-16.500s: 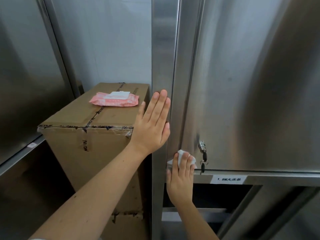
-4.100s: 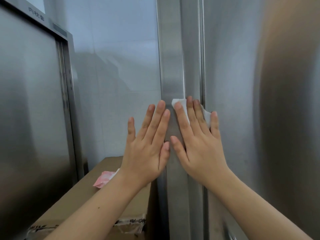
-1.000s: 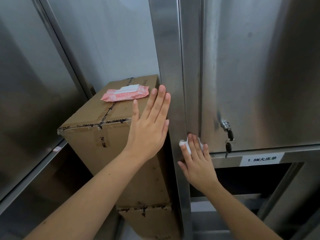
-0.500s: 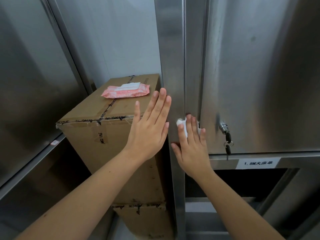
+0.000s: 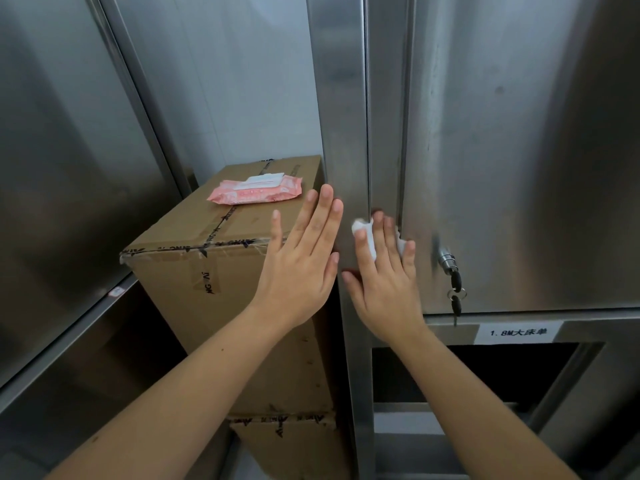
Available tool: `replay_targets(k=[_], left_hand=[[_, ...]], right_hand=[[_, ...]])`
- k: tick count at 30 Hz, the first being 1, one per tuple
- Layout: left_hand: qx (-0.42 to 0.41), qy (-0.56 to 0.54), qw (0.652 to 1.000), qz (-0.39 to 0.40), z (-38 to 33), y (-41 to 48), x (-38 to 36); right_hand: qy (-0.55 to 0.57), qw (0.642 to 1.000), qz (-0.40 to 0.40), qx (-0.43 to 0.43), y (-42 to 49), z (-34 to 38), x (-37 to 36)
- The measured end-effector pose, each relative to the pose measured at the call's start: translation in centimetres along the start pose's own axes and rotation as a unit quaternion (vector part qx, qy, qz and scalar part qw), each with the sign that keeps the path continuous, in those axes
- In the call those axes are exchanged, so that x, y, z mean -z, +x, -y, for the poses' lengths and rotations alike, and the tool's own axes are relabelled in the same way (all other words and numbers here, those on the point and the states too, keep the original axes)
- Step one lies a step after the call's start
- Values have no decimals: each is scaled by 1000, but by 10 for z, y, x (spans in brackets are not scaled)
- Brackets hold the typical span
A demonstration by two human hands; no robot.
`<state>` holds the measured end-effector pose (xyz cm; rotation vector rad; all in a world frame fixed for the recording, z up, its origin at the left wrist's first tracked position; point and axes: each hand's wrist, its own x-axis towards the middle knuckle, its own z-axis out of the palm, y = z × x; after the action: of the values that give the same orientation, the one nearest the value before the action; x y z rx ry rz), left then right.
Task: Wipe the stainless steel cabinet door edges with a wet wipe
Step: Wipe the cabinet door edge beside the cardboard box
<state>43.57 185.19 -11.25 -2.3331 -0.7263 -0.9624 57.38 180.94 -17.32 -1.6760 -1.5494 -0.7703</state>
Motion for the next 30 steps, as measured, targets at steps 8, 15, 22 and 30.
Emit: replay_targets(k=[8, 15, 22, 30], left_hand=[[-11, 15, 1000, 7, 4, -2, 2], [8, -16, 999, -28, 2, 35, 24], [-15, 6, 998, -60, 17, 69, 42], [-22, 17, 996, -81, 31, 86, 51]], right_hand=[[-60, 989, 134, 3, -92, -6, -19], [18, 1000, 10, -2, -10, 3, 0], [8, 999, 46, -2, -2, 4, 9], [0, 1000, 6, 6, 28, 4, 22]])
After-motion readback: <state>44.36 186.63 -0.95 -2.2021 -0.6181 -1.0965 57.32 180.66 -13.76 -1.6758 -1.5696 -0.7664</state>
